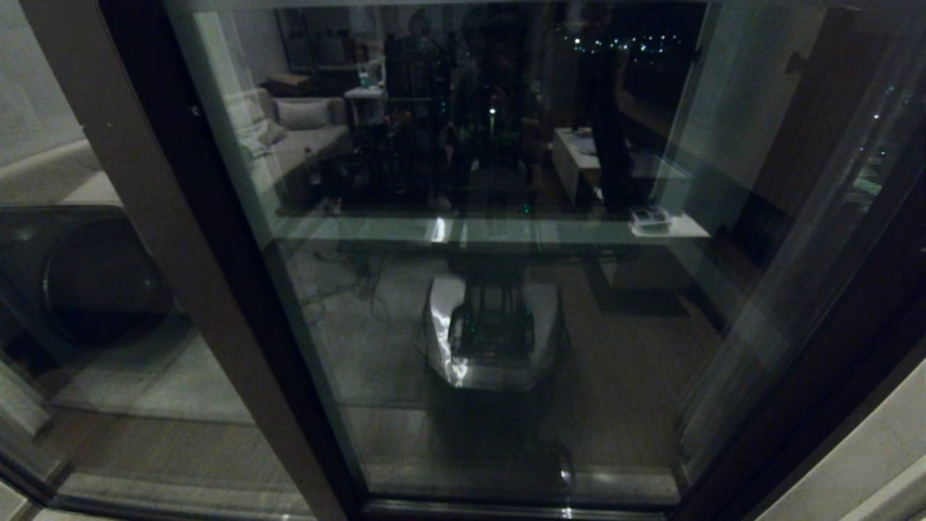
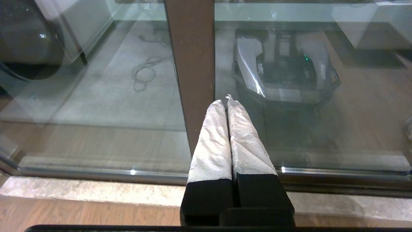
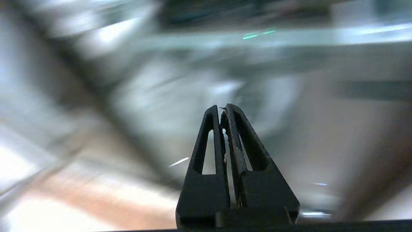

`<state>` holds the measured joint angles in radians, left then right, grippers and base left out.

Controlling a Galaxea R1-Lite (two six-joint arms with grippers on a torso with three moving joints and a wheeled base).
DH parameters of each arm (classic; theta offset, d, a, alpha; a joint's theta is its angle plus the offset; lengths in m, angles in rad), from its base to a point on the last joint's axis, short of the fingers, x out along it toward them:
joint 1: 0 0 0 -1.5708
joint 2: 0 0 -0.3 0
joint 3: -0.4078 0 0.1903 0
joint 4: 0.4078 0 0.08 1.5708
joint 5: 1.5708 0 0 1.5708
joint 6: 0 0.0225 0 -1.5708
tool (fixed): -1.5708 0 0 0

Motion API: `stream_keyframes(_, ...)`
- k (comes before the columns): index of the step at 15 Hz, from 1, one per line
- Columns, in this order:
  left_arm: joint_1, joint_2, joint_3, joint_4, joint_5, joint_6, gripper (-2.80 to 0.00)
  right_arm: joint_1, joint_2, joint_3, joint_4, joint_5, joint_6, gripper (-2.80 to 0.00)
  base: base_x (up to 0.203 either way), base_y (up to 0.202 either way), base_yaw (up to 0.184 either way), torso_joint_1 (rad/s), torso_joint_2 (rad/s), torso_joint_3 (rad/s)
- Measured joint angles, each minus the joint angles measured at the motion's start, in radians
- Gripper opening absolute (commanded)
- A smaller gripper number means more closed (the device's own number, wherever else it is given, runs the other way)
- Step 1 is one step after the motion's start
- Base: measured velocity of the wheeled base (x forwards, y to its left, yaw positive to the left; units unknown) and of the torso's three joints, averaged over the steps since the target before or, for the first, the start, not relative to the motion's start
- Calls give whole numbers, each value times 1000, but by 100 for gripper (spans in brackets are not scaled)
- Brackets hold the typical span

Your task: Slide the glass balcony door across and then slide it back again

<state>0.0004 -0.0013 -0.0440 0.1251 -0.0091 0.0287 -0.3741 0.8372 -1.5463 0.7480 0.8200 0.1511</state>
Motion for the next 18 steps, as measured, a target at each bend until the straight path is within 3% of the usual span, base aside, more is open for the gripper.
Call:
stream_keyframes(3,0,0,-1,0,0,0,-280,262,-86,-186,289,9,54,-280,0,0,0,0,0,0)
stream_keyframes(6,0,0,0,0,0,0,-280,343,-199,-241,510,-97,59,-280,0,0,0,0,0,0)
stream_keyframes(10,0,0,-1,0,0,0,-280,375,-456,-120,681,-311,-17,-280,0,0,0,0,0,0)
stream_keyframes(14,0,0,0,0,0,0,-280,379,-684,60,766,-460,-148,-280,0,0,0,0,0,0)
stream_keyframes(16,0,0,0,0,0,0,-280,376,-752,259,718,-570,-224,-280,0,0,0,0,0,0)
stream_keyframes(18,0,0,0,0,0,0,-280,375,-790,508,546,-677,-236,-280,0,0,0,0,0,0)
